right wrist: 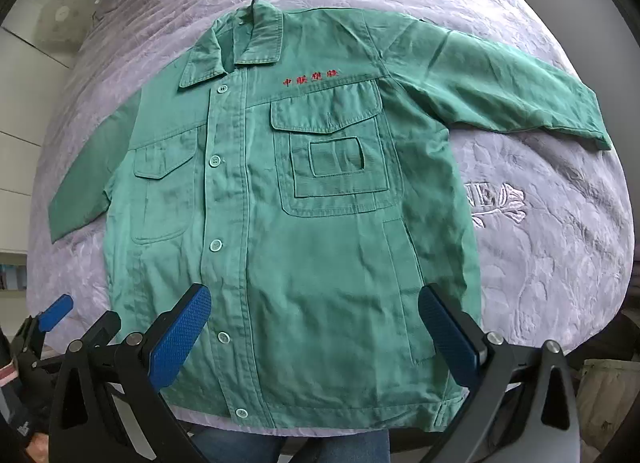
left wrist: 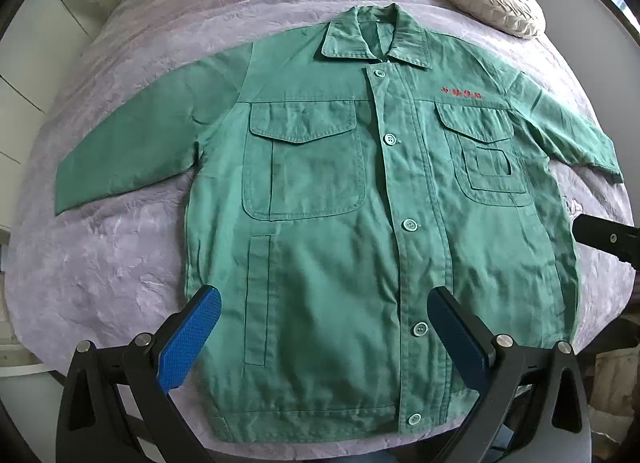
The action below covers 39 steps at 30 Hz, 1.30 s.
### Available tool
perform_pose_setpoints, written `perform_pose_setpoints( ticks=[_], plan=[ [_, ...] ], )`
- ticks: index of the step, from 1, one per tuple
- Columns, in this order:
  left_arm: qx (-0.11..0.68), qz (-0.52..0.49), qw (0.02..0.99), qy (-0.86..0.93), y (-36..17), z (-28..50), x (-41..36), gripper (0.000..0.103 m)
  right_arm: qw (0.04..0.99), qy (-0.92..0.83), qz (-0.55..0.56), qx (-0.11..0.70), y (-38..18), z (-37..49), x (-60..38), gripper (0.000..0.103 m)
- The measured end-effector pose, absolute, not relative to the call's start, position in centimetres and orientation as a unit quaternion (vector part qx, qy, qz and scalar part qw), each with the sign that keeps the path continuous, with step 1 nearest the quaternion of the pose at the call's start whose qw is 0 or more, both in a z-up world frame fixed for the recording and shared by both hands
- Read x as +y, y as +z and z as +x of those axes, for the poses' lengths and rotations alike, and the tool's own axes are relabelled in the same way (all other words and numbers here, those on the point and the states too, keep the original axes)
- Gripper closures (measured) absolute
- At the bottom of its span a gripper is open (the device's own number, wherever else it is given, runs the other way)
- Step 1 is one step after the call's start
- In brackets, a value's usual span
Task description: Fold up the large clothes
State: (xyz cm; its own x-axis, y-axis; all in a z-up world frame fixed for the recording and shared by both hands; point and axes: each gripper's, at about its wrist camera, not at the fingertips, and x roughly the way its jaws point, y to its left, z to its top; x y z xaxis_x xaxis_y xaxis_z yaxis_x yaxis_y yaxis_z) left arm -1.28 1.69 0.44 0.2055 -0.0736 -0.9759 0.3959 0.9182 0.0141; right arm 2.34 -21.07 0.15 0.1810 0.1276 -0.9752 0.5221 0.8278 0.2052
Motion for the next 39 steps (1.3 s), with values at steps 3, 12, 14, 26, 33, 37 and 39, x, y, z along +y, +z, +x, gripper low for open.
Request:
perform_pose_setpoints(
  ticks=[3,12,14,26,33,37,39],
  plan=[
    [0.611,0.133,0.765,-0.155,0.5,-1.5,1.6,0.000,0.724,-0.136,0.261,0.624,0.2,2.3,-21.1,0.000],
    [0.607,0.138,0.766,-0.158,0.7,-1.6,1.3,0.000,0.724,-0.138,0.262,0.624,0.5,2.1,-21.1,0.000],
    [0.607,0.138,0.766,-0.159,0.7,-1.7,1.3,0.000,0.723,-0.138,0.262,0.624,0.5,2.0,-21.2,0.000],
    [0.606,0.141,0.768,-0.153,0.6,-1.6,1.4,0.000,0.720,-0.138,0.261,0.628,0.3,2.3,-21.1,0.000],
    [0.610,0.142,0.765,-0.150,0.2,-0.8,1.8,0.000,0.717,-0.138,0.259,0.632,-0.1,2.9,-20.7,0.000],
    [0.613,0.140,0.764,-0.146,0.0,-0.5,1.8,0.000,0.714,-0.136,0.258,0.636,-0.3,3.4,-20.6,0.000],
    [0.614,0.141,0.763,-0.145,-0.1,-0.4,1.7,0.000,0.714,-0.135,0.257,0.638,-0.3,3.7,-20.6,0.000]
  ],
)
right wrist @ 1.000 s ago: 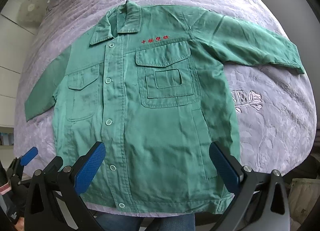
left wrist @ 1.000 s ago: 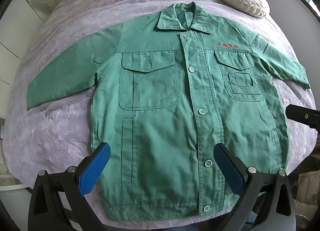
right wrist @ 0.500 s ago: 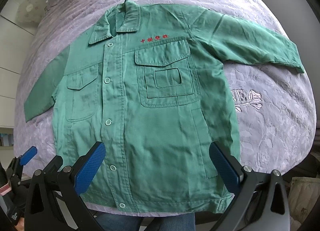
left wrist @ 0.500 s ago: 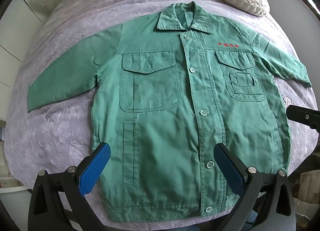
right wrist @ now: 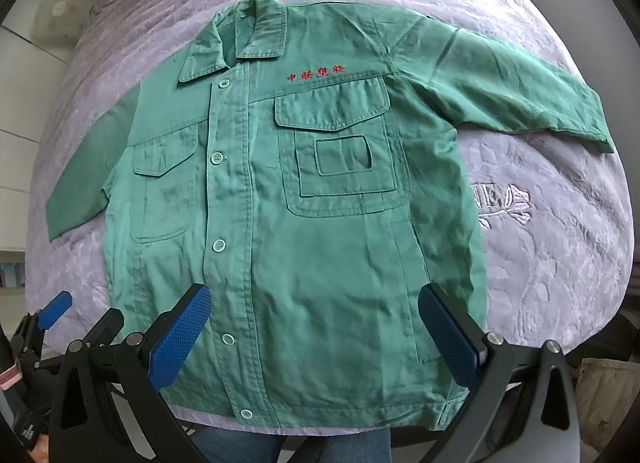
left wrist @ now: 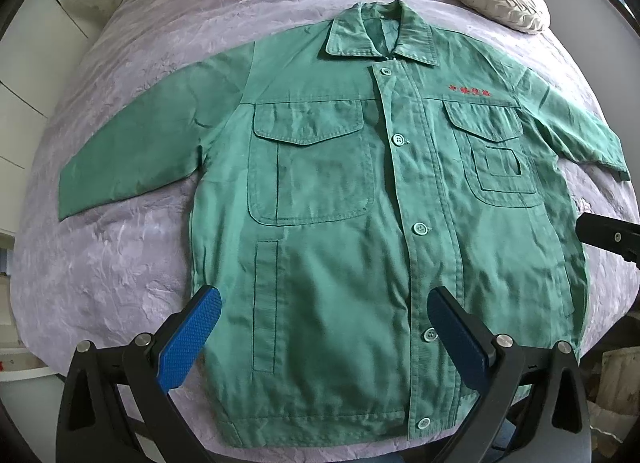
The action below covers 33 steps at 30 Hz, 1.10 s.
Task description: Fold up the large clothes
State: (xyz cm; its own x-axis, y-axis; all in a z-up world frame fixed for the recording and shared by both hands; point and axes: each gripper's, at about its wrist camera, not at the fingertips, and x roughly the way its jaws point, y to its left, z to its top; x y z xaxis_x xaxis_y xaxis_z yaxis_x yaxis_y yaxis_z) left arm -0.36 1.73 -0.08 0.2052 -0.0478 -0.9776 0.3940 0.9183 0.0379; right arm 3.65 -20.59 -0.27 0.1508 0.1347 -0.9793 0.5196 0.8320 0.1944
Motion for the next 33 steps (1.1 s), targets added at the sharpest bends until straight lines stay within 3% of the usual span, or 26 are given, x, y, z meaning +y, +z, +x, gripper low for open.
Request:
perform_pose_setpoints(
  ticks=[33],
  plan=[
    [0.615,0.143,0.763,-0.140,-0.67,-0.11,1.52,0.000,0.710,-0.133,0.253,0.643,-0.82,4.24,-20.39,0.000]
  ],
)
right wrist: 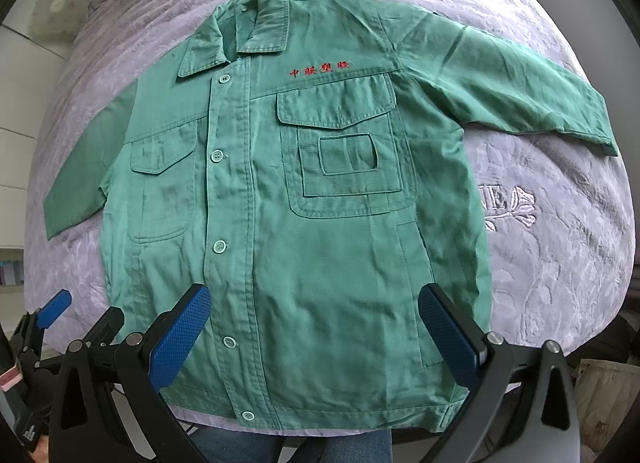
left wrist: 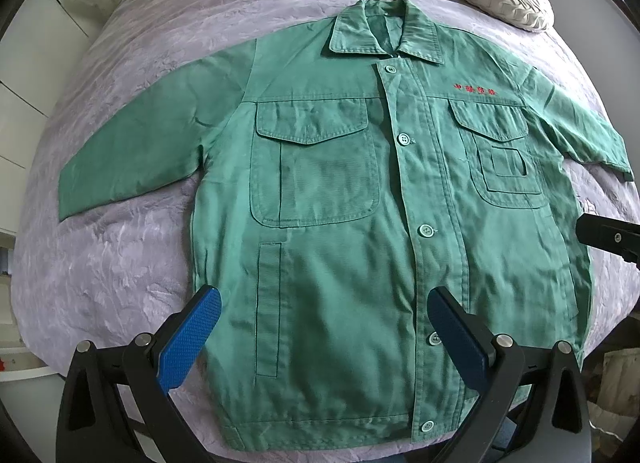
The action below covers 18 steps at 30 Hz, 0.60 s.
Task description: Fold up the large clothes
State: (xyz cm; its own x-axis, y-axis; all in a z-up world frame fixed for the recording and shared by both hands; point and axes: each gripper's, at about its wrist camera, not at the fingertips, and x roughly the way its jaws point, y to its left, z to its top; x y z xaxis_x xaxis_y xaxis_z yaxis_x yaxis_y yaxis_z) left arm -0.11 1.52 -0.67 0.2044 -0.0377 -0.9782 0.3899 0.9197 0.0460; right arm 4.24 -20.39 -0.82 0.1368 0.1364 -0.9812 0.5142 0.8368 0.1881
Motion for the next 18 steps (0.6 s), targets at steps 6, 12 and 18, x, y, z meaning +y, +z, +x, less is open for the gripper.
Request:
perform_pose_setpoints(
  ticks=[6,12,18],
  plan=[
    [0.615,0.143,0.763,-0.140,-0.67,-0.09,1.51,0.000,0.710,-0.133,0.254,0.644,-1.03,4.18,-20.00,0.000],
    [0.615,0.143,0.763,-0.140,-0.66,-0.08,1.50,0.000,0.709,-0.135,0.254,0.644,-1.02,4.13,-19.90,0.000],
    [0.617,0.143,0.761,-0.140,-0.79,-0.11,1.50,0.000,0.708,-0.134,0.253,0.645,-1.06,4.09,-19.91,0.000]
  ],
)
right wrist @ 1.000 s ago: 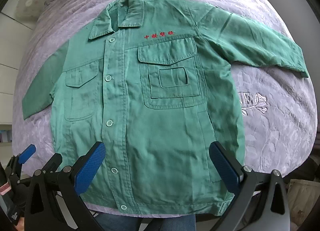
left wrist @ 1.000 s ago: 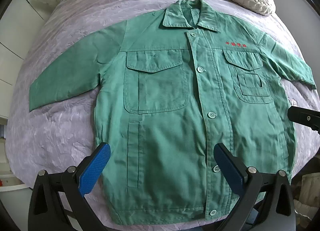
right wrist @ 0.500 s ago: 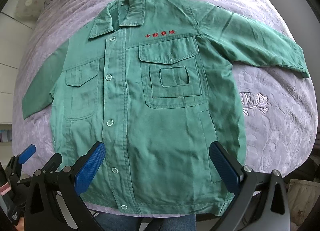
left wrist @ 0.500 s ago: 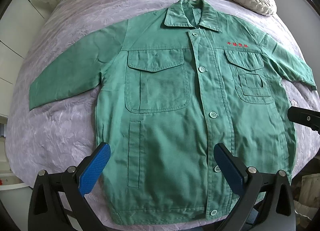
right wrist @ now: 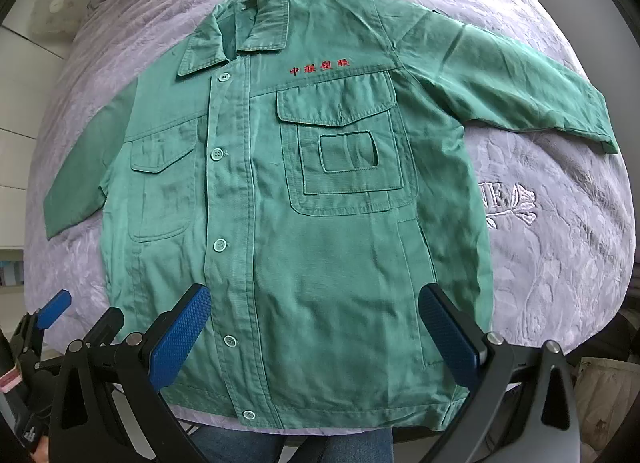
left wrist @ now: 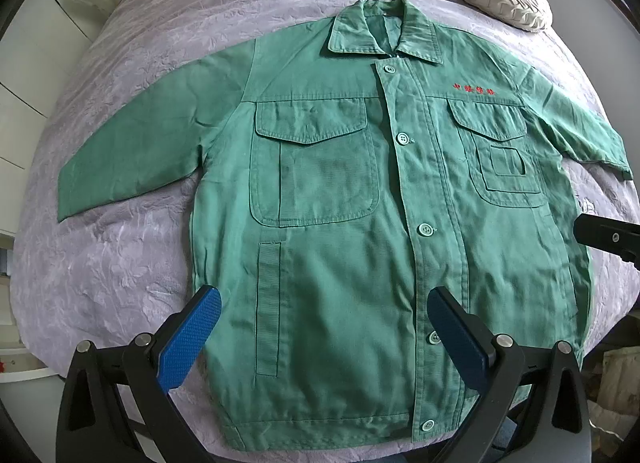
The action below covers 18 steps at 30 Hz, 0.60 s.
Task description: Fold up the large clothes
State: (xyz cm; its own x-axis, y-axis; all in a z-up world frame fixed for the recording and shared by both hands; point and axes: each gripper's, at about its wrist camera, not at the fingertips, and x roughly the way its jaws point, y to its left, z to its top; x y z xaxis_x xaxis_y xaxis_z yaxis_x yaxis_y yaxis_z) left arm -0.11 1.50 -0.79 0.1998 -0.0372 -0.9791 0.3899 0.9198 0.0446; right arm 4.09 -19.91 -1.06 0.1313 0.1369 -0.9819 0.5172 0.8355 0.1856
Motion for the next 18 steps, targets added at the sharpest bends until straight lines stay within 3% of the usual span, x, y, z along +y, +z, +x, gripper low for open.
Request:
perform_pose_setpoints(
  ticks=[18],
  plan=[
    [0.627,0.120,0.758,-0.135,-1.6,1.1,3.5,0.000,0.694,-0.131,0.246,0.664,-1.8,5.3,-18.9,0.000]
  ],
)
